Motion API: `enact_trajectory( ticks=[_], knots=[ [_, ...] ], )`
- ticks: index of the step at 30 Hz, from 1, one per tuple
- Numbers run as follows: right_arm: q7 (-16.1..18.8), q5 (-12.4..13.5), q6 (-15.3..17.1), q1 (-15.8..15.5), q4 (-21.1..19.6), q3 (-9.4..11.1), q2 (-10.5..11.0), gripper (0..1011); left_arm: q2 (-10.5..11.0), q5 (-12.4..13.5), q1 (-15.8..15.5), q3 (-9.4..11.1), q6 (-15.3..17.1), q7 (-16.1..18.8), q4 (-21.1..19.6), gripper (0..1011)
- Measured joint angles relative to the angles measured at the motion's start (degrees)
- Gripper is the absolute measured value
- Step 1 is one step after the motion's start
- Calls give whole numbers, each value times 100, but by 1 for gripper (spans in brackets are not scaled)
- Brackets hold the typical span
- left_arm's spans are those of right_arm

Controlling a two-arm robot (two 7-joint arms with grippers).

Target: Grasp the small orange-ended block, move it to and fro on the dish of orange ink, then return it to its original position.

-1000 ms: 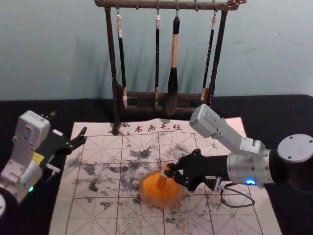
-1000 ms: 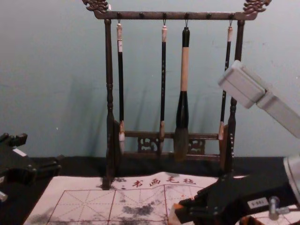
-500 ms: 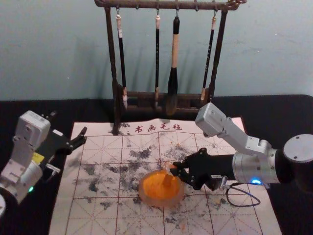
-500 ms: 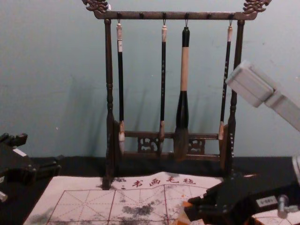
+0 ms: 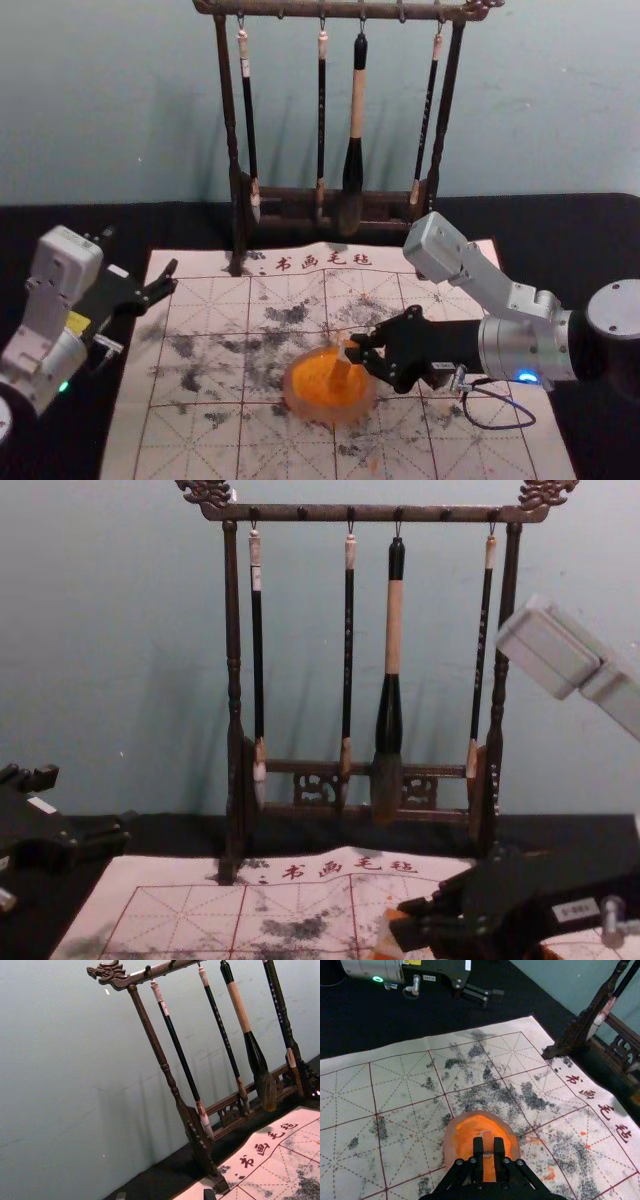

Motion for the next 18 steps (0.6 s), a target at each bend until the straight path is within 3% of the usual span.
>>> enact_trajectory(
  ticks=[10,18],
  knots=[
    [-34,14,-5,-7,-57,33,36,98,0,0,0,0,0,0,0,1001],
    [-188,153,-16,-223,-399,306,315,98,0,0,0,0,0,0,0,1001]
  ],
)
